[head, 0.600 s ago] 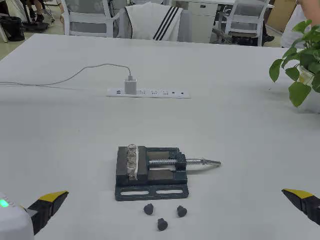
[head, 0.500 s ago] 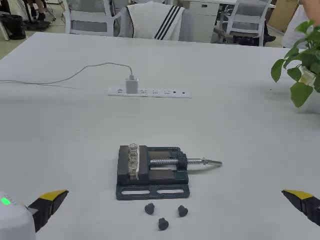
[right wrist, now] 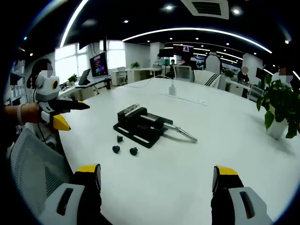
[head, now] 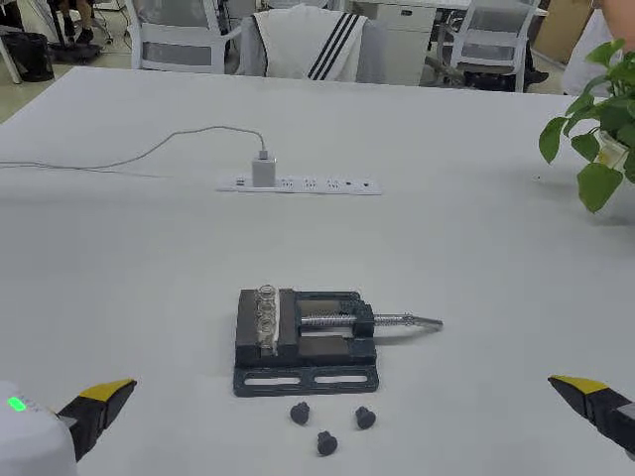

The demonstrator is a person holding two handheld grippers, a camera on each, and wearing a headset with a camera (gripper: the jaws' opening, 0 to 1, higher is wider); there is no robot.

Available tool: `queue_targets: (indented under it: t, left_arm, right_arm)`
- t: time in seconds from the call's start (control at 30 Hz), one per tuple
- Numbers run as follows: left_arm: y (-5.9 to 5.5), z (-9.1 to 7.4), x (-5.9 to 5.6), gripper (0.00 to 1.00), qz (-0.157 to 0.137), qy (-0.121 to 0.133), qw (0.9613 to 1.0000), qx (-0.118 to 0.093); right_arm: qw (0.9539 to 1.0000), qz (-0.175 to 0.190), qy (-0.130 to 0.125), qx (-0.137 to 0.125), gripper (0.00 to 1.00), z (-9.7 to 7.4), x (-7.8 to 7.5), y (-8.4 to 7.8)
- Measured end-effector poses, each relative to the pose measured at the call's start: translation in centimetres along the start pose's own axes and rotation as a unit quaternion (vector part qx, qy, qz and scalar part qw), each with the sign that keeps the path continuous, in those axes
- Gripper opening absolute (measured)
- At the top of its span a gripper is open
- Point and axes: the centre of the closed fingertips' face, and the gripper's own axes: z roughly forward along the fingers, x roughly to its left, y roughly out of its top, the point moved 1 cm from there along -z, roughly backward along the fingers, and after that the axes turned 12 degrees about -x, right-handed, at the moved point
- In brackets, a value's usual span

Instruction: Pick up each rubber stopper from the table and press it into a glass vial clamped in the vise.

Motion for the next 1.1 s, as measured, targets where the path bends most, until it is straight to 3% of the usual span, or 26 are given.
queue_targets:
  t: [0.67, 1.1]
  left_arm:
    - [-0.6, -0.2, 0.9, 0.99, 0.023, -0.005, 0.9997, 0.006]
    - [-0.6, -1.0, 2.5, 0.99, 0.016, 0.016, 0.9997, 0.003]
  right_arm:
    - [0.9996, -0.010, 0.024, 0.013, 0.93, 3.5, 3.3, 0.9]
    - [0.9990, -0.011, 0.032, 0.030, 0.86, 5.1, 4.1, 0.6]
